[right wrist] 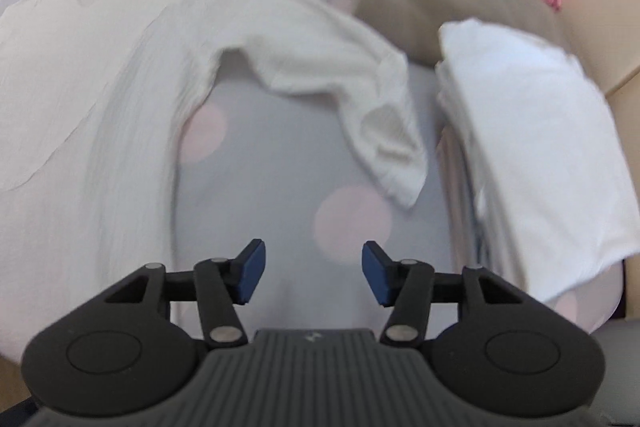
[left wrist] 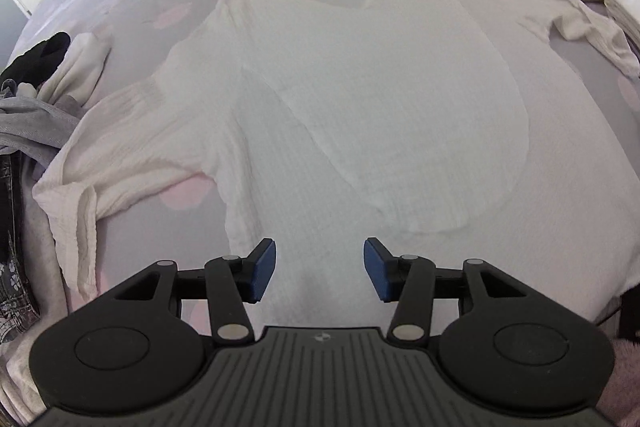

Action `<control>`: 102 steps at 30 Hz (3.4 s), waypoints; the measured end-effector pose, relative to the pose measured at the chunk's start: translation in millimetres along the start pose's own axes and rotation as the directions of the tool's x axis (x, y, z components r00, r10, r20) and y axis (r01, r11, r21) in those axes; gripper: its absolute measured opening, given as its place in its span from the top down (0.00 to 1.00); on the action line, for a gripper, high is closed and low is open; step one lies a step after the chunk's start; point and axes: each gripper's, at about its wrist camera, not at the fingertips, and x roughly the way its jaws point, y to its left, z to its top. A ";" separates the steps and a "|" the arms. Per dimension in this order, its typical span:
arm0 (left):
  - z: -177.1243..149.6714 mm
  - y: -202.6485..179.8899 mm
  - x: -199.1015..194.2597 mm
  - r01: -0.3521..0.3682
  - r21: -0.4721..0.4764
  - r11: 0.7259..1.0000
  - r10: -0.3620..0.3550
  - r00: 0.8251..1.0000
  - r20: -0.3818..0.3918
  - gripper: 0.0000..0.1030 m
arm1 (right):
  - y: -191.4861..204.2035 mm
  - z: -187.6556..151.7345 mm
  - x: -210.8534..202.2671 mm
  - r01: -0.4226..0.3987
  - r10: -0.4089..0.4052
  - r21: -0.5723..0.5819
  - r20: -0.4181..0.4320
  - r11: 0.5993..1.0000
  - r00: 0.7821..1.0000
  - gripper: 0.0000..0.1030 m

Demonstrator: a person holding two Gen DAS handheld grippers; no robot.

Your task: Fold clothes

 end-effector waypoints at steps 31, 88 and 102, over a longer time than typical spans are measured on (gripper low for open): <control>75.9 -0.4 21.5 0.032 -0.030 0.999 -0.030 0.996 0.080 0.55 | -107.8 145.3 -5.1 -0.198 0.053 0.491 0.293 0.849 0.955 0.94; 145.1 14.3 136.8 0.203 -0.146 0.968 -0.205 0.979 0.006 0.90 | 81.3 132.1 156.9 -0.224 0.222 -0.011 -0.099 0.975 0.970 0.92; 83.5 93.2 44.5 0.025 -0.137 0.990 -0.026 1.000 0.000 0.52 | 76.9 128.0 109.4 -0.199 0.201 0.033 -0.078 0.980 0.977 0.67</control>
